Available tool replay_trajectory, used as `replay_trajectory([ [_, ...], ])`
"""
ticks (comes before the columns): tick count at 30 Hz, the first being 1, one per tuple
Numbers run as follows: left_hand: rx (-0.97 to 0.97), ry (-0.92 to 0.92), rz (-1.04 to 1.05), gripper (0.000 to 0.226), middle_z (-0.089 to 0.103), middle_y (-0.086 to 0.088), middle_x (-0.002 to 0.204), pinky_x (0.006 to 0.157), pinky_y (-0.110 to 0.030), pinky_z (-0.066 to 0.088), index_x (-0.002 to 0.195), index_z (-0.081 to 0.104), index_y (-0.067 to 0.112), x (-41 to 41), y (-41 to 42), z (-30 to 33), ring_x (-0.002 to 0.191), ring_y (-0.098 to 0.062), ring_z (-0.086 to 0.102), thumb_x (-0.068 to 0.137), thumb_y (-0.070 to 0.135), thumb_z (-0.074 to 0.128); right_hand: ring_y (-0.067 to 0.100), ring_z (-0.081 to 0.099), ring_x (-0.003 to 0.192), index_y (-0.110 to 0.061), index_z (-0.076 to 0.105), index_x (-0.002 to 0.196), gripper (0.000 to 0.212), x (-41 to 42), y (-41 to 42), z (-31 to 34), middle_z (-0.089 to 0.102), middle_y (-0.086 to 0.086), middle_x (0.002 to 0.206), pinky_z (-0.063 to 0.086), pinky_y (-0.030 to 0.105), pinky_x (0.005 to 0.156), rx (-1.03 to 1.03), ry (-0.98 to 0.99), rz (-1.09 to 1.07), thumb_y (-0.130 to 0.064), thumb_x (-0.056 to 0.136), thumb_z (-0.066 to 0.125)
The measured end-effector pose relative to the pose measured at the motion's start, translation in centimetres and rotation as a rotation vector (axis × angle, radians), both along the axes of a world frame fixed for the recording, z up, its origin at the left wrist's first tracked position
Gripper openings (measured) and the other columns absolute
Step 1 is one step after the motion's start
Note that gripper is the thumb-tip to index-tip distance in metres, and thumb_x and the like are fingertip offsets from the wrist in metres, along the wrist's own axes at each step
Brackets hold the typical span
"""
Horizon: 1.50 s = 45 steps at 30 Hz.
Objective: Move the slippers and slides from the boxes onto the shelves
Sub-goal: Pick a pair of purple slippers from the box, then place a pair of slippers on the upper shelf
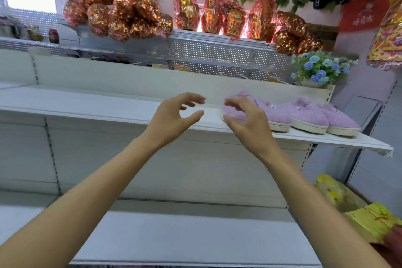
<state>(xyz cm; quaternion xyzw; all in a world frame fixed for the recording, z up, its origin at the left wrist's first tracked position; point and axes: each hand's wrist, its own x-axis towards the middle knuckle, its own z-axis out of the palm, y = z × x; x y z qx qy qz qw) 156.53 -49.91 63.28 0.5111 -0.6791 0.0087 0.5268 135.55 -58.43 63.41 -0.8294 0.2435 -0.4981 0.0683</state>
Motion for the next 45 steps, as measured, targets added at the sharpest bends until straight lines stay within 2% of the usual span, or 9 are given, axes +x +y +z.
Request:
replay_trajectory([
  [4,-0.024,0.004,0.057,0.028,0.069,0.020,0.114,0.096,-0.033,0.050,0.114,0.069,0.030,4.9,5.7,-2.7,0.109,-0.007,0.064,0.088,0.022,0.075,0.004,0.062,0.108,-0.015,0.064,0.122,0.037,5.5,4.2,-2.3,0.069,-0.005,0.116,0.049,0.023,0.097,0.027,0.040,0.142,-0.014,0.086,0.071],
  [11,-0.006,0.012,0.161,0.029,0.069,0.013,0.114,0.094,-0.037,0.052,0.114,0.069,0.023,14.2,16.9,-7.8,0.110,-0.014,0.064,0.086,0.024,0.077,0.006,0.064,0.107,-0.015,0.065,0.121,0.036,15.9,12.5,-7.3,0.070,-0.005,0.115,0.052,0.029,0.095,0.158,0.100,0.369,-0.017,0.086,0.074],
  [17,0.106,0.069,0.251,0.032,0.068,0.014,0.116,0.094,-0.036,0.052,0.115,0.068,0.026,20.6,25.6,-12.7,0.111,-0.014,0.063,0.085,0.021,0.079,0.009,0.064,0.111,-0.016,0.065,0.121,0.036,23.7,19.1,-12.0,0.068,-0.006,0.118,0.053,0.035,0.096,0.261,0.172,0.529,-0.023,0.087,0.074],
  [22,0.181,0.097,0.379,0.033,0.068,0.016,0.115,0.095,-0.033,0.051,0.114,0.068,0.027,25.0,31.5,-17.1,0.109,-0.010,0.063,0.084,0.024,0.080,0.005,0.061,0.113,-0.020,0.063,0.125,0.041,29.5,23.0,-16.0,0.066,-0.010,0.121,0.050,0.031,0.100,0.379,0.273,0.623,-0.031,0.086,0.072],
  [26,0.268,0.169,0.485,0.033,0.068,0.017,0.115,0.097,-0.035,0.051,0.114,0.068,0.030,28.0,35.5,-20.9,0.111,-0.013,0.063,0.084,0.026,0.080,0.002,0.060,0.113,-0.024,0.061,0.127,0.041,33.9,25.3,-19.4,0.065,-0.015,0.121,0.050,0.028,0.099,0.427,0.367,0.698,-0.031,0.087,0.073],
  [32,0.410,0.257,0.664,0.034,0.065,0.021,0.117,0.098,-0.020,0.047,0.118,0.067,0.031,31.5,41.5,-27.3,0.115,-0.002,0.059,0.086,0.032,0.077,0.004,0.062,0.111,-0.022,0.063,0.124,0.044,40.7,27.9,-26.6,0.066,-0.011,0.120,0.051,0.031,0.098,0.543,0.482,0.842,-0.036,0.083,0.074],
  [37,0.571,0.388,0.748,0.034,0.067,0.017,0.117,0.097,-0.019,0.048,0.118,0.068,0.027,34.7,46.6,-33.8,0.113,-0.001,0.060,0.086,0.027,0.078,0.004,0.060,0.113,-0.028,0.061,0.125,0.046,45.4,31.4,-34.3,0.065,-0.011,0.123,0.051,0.032,0.099,0.676,0.650,0.863,-0.037,0.083,0.076],
  [41,0.703,0.518,0.825,0.034,0.068,0.018,0.113,0.096,-0.010,0.042,0.112,0.069,0.028,38.4,49.9,-39.2,0.109,0.002,0.061,0.081,0.024,0.083,0.004,0.056,0.114,-0.021,0.058,0.133,0.051,48.5,34.5,-40.2,0.061,-0.005,0.131,0.046,0.023,0.094,0.724,0.807,0.816,-0.037,0.087,0.073],
  [45,0.917,0.636,0.786,0.035,0.065,0.017,0.106,0.084,-0.011,0.047,0.111,0.064,0.029,41.7,51.4,-45.3,0.094,0.003,0.061,0.082,0.023,0.082,0.016,0.059,0.116,-0.016,0.055,0.135,0.058,49.5,36.5,-46.4,0.061,0.002,0.130,0.049,0.034,0.098,0.871,0.933,0.609,-0.039,0.086,0.073],
])
